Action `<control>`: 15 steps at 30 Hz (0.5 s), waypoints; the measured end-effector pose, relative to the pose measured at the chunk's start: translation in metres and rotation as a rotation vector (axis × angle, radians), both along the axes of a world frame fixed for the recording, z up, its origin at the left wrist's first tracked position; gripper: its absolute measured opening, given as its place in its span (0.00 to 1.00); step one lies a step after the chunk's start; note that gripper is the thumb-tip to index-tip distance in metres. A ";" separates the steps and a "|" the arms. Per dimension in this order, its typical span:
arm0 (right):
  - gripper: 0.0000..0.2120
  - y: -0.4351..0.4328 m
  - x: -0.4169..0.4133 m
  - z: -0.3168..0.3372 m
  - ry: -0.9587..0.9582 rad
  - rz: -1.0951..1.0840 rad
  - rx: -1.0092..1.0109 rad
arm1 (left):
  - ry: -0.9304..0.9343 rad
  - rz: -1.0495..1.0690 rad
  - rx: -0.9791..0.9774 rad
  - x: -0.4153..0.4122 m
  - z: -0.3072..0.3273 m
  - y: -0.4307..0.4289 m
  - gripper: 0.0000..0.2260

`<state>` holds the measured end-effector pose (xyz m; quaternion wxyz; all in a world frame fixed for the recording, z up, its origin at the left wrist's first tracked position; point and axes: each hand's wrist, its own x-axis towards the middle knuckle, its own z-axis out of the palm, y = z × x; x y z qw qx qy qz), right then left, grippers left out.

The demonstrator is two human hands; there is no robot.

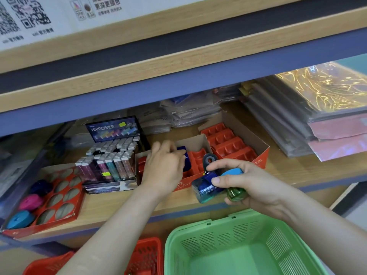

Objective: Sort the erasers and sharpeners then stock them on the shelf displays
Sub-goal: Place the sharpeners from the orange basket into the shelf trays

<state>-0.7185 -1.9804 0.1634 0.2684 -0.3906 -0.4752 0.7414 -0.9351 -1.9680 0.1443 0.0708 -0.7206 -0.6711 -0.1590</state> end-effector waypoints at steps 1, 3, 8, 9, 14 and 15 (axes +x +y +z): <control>0.15 0.000 0.000 0.000 0.017 0.018 -0.002 | -0.241 0.003 -0.081 0.005 0.004 -0.007 0.13; 0.16 0.001 0.001 -0.001 0.053 0.078 -0.004 | -0.966 -0.034 -0.354 0.020 0.013 -0.027 0.14; 0.15 -0.001 -0.001 -0.005 0.138 0.210 -0.026 | -1.679 -0.073 -0.479 0.039 -0.001 -0.060 0.11; 0.17 -0.002 -0.003 -0.006 0.151 0.210 -0.033 | -1.751 -0.053 -0.419 0.039 -0.005 -0.061 0.11; 0.16 -0.004 -0.008 -0.003 0.204 0.042 -0.115 | -1.466 0.136 -0.055 0.012 0.007 -0.055 0.08; 0.14 -0.004 -0.009 -0.003 0.196 0.010 -0.125 | -1.413 0.170 -0.024 0.002 0.014 -0.052 0.09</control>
